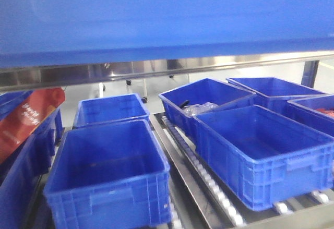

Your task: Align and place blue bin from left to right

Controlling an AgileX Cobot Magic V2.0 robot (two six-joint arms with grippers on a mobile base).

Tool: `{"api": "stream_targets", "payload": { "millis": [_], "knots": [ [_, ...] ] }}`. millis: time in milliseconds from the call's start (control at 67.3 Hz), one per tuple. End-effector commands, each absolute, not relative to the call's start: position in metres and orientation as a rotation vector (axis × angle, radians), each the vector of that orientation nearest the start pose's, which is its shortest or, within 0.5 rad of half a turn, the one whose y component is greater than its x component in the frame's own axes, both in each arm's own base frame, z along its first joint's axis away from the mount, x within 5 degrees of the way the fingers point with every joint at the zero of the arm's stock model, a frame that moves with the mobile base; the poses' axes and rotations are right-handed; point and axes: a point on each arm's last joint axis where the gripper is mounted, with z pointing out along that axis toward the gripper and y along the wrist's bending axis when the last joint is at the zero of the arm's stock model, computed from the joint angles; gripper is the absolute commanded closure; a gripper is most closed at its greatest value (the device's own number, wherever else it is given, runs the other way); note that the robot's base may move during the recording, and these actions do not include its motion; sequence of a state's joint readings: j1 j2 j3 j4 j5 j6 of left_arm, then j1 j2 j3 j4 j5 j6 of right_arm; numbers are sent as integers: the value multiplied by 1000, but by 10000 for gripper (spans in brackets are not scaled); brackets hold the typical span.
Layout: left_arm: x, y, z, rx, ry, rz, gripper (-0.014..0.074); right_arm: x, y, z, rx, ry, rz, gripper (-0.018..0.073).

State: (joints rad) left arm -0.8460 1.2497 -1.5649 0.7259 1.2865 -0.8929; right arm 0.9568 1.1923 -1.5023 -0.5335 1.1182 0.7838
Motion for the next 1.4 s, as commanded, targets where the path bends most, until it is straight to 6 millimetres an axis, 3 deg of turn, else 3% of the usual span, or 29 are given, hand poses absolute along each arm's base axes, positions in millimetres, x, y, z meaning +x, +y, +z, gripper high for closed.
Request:
{"api": "stream_targets", "payload": {
  "millis": [0,1381],
  "knots": [
    [188,-125,483,-77,2063,-67,707,158,154,480,-229,2050,387,638],
    [188,-126,482,-77,2064,-65,707,158,154,480,-229,2050,387,638]
  ]
}}
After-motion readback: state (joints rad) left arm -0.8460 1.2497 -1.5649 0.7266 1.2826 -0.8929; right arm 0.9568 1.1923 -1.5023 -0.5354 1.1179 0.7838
